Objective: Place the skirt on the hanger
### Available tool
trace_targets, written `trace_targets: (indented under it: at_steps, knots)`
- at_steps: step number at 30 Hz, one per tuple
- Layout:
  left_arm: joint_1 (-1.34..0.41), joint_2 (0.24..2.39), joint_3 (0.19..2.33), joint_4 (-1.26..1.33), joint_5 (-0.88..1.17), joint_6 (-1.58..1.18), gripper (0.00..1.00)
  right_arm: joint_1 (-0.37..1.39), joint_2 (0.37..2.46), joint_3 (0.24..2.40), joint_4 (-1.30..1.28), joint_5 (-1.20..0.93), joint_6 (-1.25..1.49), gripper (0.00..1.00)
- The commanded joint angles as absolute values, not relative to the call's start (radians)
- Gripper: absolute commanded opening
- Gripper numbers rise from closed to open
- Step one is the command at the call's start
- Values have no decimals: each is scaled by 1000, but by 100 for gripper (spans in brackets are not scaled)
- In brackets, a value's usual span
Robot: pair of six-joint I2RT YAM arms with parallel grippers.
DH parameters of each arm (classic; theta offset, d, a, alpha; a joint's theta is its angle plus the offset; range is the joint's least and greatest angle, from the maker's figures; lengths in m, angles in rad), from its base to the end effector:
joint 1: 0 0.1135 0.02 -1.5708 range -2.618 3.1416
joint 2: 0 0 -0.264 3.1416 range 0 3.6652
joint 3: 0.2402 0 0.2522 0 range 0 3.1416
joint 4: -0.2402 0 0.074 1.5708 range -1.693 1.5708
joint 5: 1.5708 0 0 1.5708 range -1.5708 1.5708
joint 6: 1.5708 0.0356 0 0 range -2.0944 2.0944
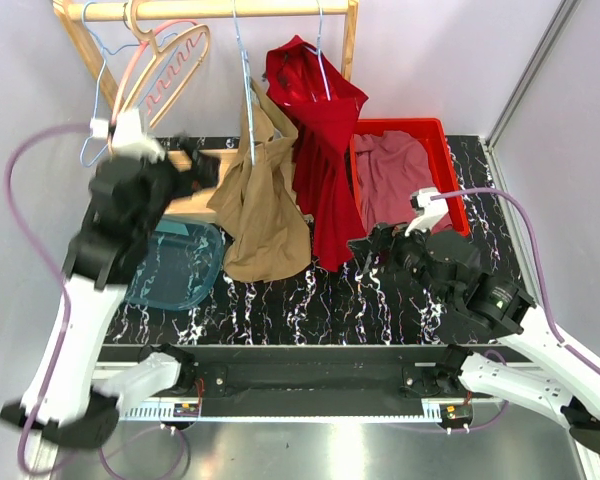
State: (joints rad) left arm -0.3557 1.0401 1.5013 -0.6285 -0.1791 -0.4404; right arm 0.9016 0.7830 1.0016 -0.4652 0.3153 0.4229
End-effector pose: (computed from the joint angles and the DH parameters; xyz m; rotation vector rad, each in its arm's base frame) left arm 0.1771 -0.0590 0.4858 -0.2067 1.7424 -0.4285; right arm 0.1101 0.1214 0.3851 -0.2147 1.8415 0.6512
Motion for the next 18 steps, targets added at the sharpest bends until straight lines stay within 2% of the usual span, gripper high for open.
trace_targets:
  at_steps: [1,5,8,12,18]
  knots:
    - [-356,890,1252,-661,-161,-541,99,907,791,950,-526,509,518,100]
    - [-354,708,1004,-681,-150,-594,99,907,793,907,-535,549,574,100]
    - [-354,622,896,-706,-164,-621,99,907,769,873,-534,537,592,100]
    - [-354,485,835,-739,-120,-634,99,905,694,807,-535,526,597,100]
    - [-356,448,772,-749,-127,-638,99,905,637,765,-566,520,617,100]
